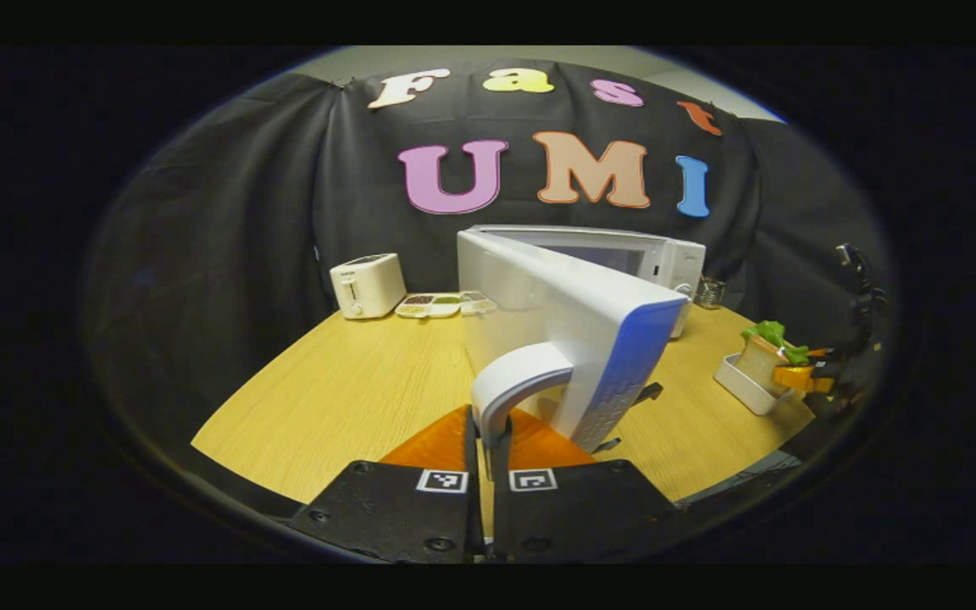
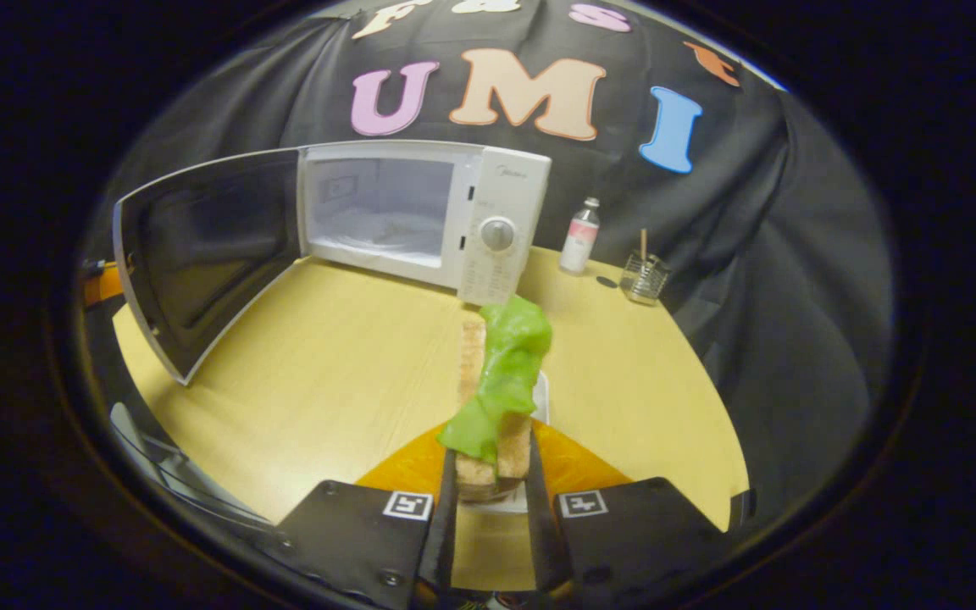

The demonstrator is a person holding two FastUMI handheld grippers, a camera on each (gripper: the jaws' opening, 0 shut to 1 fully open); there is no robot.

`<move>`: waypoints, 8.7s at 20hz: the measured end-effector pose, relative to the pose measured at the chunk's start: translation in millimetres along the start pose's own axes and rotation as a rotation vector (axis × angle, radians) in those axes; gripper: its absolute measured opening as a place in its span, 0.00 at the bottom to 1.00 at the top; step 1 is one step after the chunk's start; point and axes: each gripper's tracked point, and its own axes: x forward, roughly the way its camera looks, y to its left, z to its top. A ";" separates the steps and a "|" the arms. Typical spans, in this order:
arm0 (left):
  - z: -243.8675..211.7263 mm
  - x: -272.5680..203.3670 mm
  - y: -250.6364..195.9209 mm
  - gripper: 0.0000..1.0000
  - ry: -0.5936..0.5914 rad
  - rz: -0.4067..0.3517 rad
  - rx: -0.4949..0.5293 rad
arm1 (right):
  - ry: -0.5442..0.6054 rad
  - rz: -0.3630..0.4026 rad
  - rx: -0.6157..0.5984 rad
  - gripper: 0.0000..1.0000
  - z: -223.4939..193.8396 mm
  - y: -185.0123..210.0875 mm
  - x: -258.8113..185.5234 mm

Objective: Open the microwave oven with the left hand, put the food in, and close the microwave oven.

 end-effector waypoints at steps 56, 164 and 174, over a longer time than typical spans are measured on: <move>91.4 -45.6 83.5 0.97 -0.189 -0.046 0.057 | -0.013 0.193 1.326 0.31 234.1 207.7 239.2; 166.3 220.0 -230.9 0.00 -0.130 -0.227 0.113 | -0.578 -0.094 0.211 0.95 237.5 -135.6 -120.4; 165.3 228.5 -241.6 0.00 -0.132 -0.245 0.074 | -0.574 -0.085 0.216 0.95 243.4 -128.4 -106.3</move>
